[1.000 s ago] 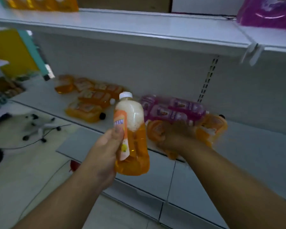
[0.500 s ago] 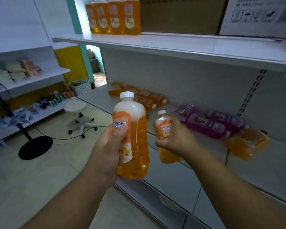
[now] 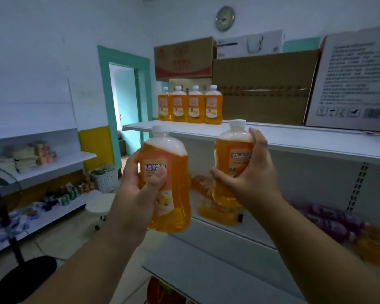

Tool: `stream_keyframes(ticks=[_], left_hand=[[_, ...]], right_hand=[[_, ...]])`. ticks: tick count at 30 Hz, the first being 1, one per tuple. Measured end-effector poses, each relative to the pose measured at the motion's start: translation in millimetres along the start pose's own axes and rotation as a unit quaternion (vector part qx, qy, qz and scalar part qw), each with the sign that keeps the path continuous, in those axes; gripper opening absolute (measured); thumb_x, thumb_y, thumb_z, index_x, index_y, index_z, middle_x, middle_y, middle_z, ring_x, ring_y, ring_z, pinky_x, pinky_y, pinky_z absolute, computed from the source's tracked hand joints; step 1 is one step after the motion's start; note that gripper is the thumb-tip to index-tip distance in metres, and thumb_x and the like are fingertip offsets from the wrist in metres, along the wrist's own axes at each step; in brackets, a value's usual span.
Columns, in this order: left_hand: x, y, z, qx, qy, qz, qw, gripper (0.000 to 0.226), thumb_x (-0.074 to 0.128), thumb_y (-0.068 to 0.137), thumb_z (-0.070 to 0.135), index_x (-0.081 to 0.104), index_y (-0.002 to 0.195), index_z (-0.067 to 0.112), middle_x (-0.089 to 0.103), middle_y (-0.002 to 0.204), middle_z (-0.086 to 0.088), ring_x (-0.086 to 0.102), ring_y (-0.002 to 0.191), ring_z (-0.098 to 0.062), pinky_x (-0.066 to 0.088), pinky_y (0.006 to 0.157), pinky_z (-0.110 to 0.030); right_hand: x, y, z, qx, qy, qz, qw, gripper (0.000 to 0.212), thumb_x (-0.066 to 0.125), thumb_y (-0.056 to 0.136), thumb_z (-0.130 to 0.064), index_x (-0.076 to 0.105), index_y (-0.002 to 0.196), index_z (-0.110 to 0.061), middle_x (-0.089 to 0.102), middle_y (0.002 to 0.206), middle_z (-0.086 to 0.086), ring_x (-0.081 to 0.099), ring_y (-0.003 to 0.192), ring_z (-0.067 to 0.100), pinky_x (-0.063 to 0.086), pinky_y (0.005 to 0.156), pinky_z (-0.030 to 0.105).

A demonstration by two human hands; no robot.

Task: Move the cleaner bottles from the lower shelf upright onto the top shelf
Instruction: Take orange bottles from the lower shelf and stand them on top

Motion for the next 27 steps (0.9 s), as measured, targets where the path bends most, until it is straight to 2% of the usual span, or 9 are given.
stream_keyframes(ticks=[2, 6, 10, 13, 15, 17, 20, 21, 27], left_hand=[[-4.0, 29.0, 5.9, 0.006, 0.010, -0.016, 1.000, 0.064, 0.074, 0.060, 0.073, 0.047, 0.118, 0.068, 0.070, 0.108, 0.016, 0.072, 0.099, -0.018, 0.061, 0.071, -0.044], [9.9, 92.3, 7.0, 0.046, 0.018, -0.021, 0.999, 0.084, 0.072, 0.054, 0.081, 0.041, 0.129, 0.060, 0.067, 0.117, 0.012, 0.068, 0.106, -0.023, 0.058, 0.084, -0.053], [25.1, 156.1, -3.6, 0.077, 0.036, -0.013, 0.996, 0.088, 0.068, 0.057, 0.082, 0.037, 0.135, 0.056, 0.065, 0.122, 0.007, 0.067, 0.109, -0.025, 0.058, 0.086, -0.054], [29.8, 200.1, -10.9, 0.078, 0.088, -0.004, 0.993, 0.092, 0.061, 0.056, 0.090, 0.031, 0.135, 0.056, 0.061, 0.124, 0.012, 0.065, 0.110, -0.021, 0.057, 0.087, -0.053], [30.9, 231.6, -13.9, 0.080, 0.117, -0.004, 0.990, 0.089, 0.062, 0.058, 0.086, 0.028, 0.135, 0.056, 0.058, 0.124, 0.013, 0.063, 0.111, -0.020, 0.056, 0.090, -0.052], [31.0, 263.8, -18.0, 0.083, 0.141, -0.014, 0.987, 0.086, 0.064, 0.059, 0.078, 0.025, 0.133, 0.057, 0.055, 0.122, 0.015, 0.061, 0.108, -0.017, 0.057, 0.088, -0.044], [27.8, 309.2, -25.5, 0.095, 0.151, -0.032, 0.983, 0.079, 0.067, 0.059, 0.072, 0.024, 0.125, 0.059, 0.054, 0.111, 0.024, 0.060, 0.096, -0.007, 0.054, 0.069, -0.020], [26.0, 323.9, -28.9, 0.099, 0.149, -0.040, 0.983, 0.078, 0.068, 0.060, 0.069, 0.025, 0.124, 0.058, 0.054, 0.111, 0.024, 0.060, 0.095, -0.006, 0.053, 0.066, -0.016], [46.8, 403.4, -49.9, 0.136, 0.182, -0.137, 0.964, 0.081, 0.076, 0.069, 0.055, 0.027, 0.133, 0.048, 0.055, 0.121, 0.010, 0.059, 0.107, -0.015, 0.058, 0.082, -0.037]], right_hand=[[-1.2, 20.7, -10.0, -0.019, -0.018, 0.017, 0.999, 0.105, 0.080, 0.059, -0.060, 0.014, 0.141, -0.049, 0.036, 0.123, -0.010, 0.051, 0.098, 0.007, 0.050, 0.071, 0.026], [-6.4, 64.8, -8.8, -0.033, -0.047, 0.051, 0.997, 0.104, 0.080, 0.059, -0.059, 0.016, 0.139, -0.045, 0.036, 0.121, -0.009, 0.053, 0.101, 0.015, 0.048, 0.071, 0.026], [4.9, 107.5, 0.8, -0.056, -0.051, 0.062, 0.995, 0.105, 0.079, 0.056, -0.062, 0.016, 0.139, -0.045, 0.037, 0.120, -0.011, 0.051, 0.094, 0.005, 0.039, 0.065, 0.016], [25.3, 142.9, 6.1, -0.065, -0.035, 0.054, 0.996, 0.106, 0.077, 0.055, -0.065, 0.016, 0.140, -0.044, 0.037, 0.120, -0.013, 0.051, 0.095, -0.002, 0.041, 0.068, 0.014], [40.1, 164.6, 10.6, -0.073, -0.038, 0.052, 0.995, 0.106, 0.077, 0.056, -0.064, 0.017, 0.141, -0.043, 0.038, 0.121, -0.013, 0.054, 0.097, 0.003, 0.045, 0.071, 0.017], [54.4, 183.6, 16.9, -0.073, -0.045, 0.060, 0.994, 0.107, 0.077, 0.056, -0.064, 0.017, 0.141, -0.042, 0.038, 0.122, -0.012, 0.054, 0.099, 0.008, 0.046, 0.072, 0.020], [75.1, 206.6, 28.8, -0.066, -0.066, 0.074, 0.993, 0.107, 0.077, 0.055, -0.065, 0.016, 0.141, -0.044, 0.040, 0.120, -0.013, 0.054, 0.098, 0.007, 0.044, 0.069, 0.018], [82.1, 212.2, 34.0, -0.062, -0.077, 0.079, 0.992, 0.108, 0.078, 0.056, -0.064, 0.015, 0.141, -0.045, 0.039, 0.120, -0.013, 0.053, 0.098, 0.007, 0.044, 0.069, 0.017], [107.2, 229.6, 64.3, 0.011, -0.172, 0.136, 0.976, 0.107, 0.084, 0.059, -0.056, 0.014, 0.139, -0.046, 0.035, 0.119, -0.012, 0.049, 0.099, 0.008, 0.034, 0.064, 0.009]])
Point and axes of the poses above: each hand's wrist, its own y-axis towards the middle knuckle, its own x-axis out of the palm, z = x × y, the point moved 4 cm from there along y, towards the middle knuckle
